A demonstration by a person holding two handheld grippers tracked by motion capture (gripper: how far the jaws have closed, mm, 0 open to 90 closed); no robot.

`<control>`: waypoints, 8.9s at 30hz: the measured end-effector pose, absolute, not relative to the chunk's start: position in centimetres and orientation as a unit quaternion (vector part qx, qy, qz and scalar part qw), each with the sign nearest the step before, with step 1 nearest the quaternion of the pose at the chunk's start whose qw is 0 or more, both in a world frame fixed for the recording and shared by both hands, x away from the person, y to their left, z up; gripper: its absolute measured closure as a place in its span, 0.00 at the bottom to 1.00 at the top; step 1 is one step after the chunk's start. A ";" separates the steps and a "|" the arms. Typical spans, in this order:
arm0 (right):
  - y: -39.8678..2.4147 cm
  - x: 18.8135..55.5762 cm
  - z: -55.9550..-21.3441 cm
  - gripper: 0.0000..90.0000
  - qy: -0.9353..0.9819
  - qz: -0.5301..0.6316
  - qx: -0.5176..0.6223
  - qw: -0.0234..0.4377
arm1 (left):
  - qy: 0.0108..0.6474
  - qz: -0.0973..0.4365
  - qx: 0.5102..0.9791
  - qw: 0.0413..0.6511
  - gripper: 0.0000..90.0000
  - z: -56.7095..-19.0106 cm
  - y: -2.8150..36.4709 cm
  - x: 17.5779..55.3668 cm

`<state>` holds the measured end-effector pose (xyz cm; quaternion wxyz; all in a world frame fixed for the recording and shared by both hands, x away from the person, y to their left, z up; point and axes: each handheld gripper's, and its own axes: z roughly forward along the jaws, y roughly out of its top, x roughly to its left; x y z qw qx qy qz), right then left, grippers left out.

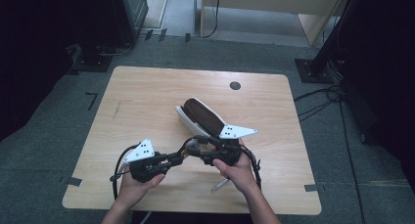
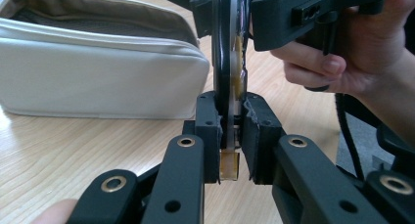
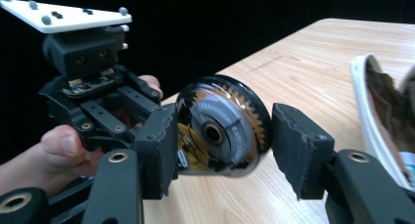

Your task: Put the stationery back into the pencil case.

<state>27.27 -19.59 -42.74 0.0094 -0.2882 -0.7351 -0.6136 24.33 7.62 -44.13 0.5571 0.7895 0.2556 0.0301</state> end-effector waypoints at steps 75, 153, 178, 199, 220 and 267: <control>-22.9 29.1 -40.9 0.82 -0.698 -0.564 -0.373 -0.237 | 0.501 0.185 0.785 0.314 0.00 -51.3 14.9 26.1; -30.9 22.5 -48.5 0.46 -0.695 -0.482 -0.493 -0.204 | 0.381 0.095 0.833 0.389 0.05 -50.8 3.6 23.2; -31.0 21.2 -52.2 0.43 -0.729 -0.421 -0.514 -0.166 | 0.269 0.034 0.881 0.389 0.30 -51.3 -3.1 20.8; -30.5 21.3 -52.3 0.53 -0.732 -0.433 -0.509 -0.131 | 0.203 0.087 0.900 0.375 0.78 -51.5 -5.4 19.6; -29.2 21.3 -52.5 0.57 -0.740 -0.451 -0.493 -0.081 | 0.313 0.080 0.865 0.384 0.90 -51.5 -4.4 21.4; -25.7 19.2 -52.1 0.66 -0.719 -0.366 -0.554 -0.208 | 0.471 0.162 0.786 0.366 0.30 -50.9 11.8 25.8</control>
